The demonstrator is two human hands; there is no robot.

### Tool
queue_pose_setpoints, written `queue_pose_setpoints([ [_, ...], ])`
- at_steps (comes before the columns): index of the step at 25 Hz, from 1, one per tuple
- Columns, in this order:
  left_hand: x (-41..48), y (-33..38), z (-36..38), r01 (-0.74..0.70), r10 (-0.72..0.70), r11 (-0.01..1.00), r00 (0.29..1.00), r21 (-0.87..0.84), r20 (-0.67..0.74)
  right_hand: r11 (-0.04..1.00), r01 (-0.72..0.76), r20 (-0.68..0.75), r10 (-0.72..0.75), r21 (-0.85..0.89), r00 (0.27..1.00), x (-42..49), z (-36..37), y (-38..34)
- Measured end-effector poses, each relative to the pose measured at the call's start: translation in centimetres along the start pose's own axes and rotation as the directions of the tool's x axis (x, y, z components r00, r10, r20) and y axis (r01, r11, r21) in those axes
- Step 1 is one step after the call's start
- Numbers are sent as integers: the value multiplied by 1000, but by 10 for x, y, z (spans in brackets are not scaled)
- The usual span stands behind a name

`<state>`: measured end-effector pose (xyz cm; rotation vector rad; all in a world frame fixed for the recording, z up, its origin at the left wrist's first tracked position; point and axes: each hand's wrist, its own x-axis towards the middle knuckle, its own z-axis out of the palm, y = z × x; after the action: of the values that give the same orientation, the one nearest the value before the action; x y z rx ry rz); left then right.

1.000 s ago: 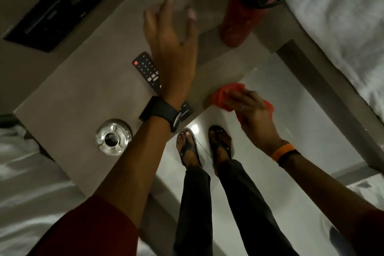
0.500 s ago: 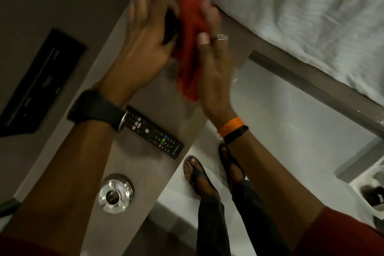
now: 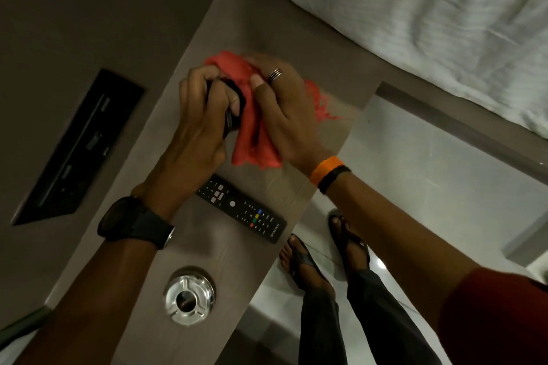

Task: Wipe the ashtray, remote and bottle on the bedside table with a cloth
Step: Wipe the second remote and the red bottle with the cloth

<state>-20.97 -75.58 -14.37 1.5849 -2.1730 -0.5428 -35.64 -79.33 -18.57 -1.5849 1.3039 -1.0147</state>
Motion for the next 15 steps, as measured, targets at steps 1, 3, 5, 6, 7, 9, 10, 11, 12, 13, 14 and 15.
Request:
queue_pose_setpoints([
  [1,-3,-2,2,-13,13,1000,1000,16,5,997,-58,-13,58,-45,998,7,-6,17],
  [3,-6,-4,5,0,0,999,1000,41,9,947,-312,-54,309,-75,950,22,-28,49],
  [5,-2,-3,5,67,-67,997,998,42,-2,893,-430,-65,425,-133,903,26,-36,63],
  [6,0,-1,3,133,-133,991,991,33,-17,890,-437,-45,435,-133,899,26,-35,61],
  [7,3,2,1,213,-213,977,977,0,-30,907,-409,-69,404,-95,912,27,-36,53],
  [9,13,15,1,347,-351,936,934,-62,-62,934,-358,-221,350,5,910,25,-42,37],
  [10,19,21,2,403,-407,913,908,-62,-101,933,-337,-293,359,124,886,17,-39,23],
  [11,26,28,4,461,-463,886,872,-50,-156,943,-272,-322,322,190,890,7,-30,11],
  [12,35,34,6,533,-527,845,821,-34,-219,964,-192,-293,240,184,925,-6,-21,-4],
  [13,44,37,6,611,-595,791,761,-20,-258,990,-103,-226,121,92,967,-21,-7,-13],
  [14,51,38,5,679,-655,734,706,-8,-270,1000,-29,-127,29,0,992,-35,3,-8],
  [15,56,37,4,731,-705,682,662,11,-256,998,-13,-74,8,-69,997,-39,9,10],
])
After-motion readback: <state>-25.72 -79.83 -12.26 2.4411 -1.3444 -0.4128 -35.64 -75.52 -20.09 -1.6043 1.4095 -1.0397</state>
